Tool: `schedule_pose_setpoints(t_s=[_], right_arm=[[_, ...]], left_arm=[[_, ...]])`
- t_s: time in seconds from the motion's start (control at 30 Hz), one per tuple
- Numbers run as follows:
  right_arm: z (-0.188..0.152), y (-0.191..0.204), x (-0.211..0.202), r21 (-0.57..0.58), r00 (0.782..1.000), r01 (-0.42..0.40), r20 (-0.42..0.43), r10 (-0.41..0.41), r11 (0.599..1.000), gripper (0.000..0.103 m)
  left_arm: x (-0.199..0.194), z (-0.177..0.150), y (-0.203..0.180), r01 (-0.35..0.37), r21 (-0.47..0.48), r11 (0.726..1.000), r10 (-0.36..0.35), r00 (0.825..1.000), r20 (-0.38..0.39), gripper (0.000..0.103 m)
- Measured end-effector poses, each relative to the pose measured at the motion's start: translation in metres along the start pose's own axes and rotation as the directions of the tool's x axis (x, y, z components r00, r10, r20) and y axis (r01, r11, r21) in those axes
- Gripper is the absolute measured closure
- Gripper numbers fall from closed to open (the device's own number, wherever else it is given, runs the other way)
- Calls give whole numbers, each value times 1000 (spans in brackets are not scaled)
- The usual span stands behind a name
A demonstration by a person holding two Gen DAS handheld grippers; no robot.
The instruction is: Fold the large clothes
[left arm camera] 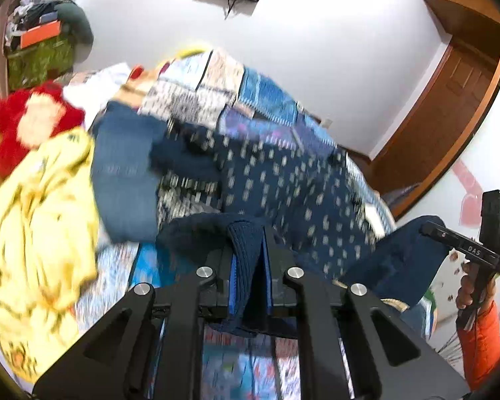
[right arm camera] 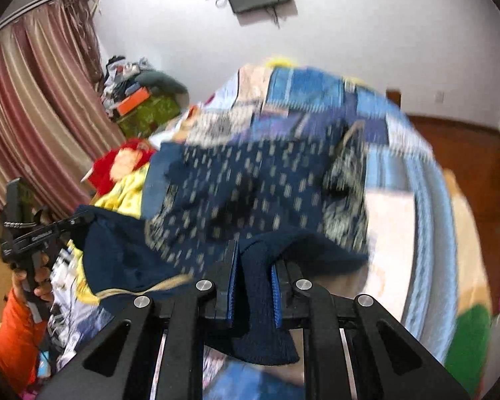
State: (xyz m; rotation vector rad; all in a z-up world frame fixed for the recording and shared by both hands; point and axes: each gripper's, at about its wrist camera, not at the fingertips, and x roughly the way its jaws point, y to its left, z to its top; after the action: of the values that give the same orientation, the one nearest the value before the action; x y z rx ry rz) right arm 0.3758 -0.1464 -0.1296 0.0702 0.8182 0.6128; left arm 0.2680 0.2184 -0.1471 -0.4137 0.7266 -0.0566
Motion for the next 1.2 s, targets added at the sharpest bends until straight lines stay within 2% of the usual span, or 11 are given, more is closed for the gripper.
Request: schedule_pose_setpoints(t_s=[0.37,0.47,0.6,0.77,0.8,0.93,1.0,1.1,1.13,1.17,1.2], right_arm=[[98,-72,95,141,998,55,24,-59,988,90],[107,-89,136,165,994,107,-8,-107,980,90],[107,-112,185,181,984,173,-75,-162,968,90],[104,-126,198,168,974,220,-85,-208,961,89],[107,-123,194,125,964,261,-77,-253,957,89],[119,-117,158,4,865,502,9,-502,865,89],[124,-117,136,11,883,468,21,-468,884,89],[121,-101,103,-23,928,372,30,-371,928,89],[119,-96,98,-43,932,363,29,-362,931,89],[114,-86,91,-77,937,350,26,-349,934,89],[108,-78,87,-101,941,338,19,-337,936,89]], left_arm=[[96,100,29,-135,-13,991,136,990,34,91],[150,111,50,-204,-20,979,204,979,-18,91],[206,109,82,-202,-103,974,191,975,-113,91],[238,99,85,-215,-23,976,207,961,-184,88],[240,97,77,-233,59,971,241,951,-194,88],[235,102,54,-297,258,919,355,910,-215,88],[217,110,45,-307,266,914,366,907,-209,85],[182,120,35,-276,223,935,315,936,-159,58],[171,122,32,-282,210,936,314,939,-142,30],[164,122,29,-297,205,933,324,939,-118,15],[153,122,25,-319,205,925,339,938,-72,13]])
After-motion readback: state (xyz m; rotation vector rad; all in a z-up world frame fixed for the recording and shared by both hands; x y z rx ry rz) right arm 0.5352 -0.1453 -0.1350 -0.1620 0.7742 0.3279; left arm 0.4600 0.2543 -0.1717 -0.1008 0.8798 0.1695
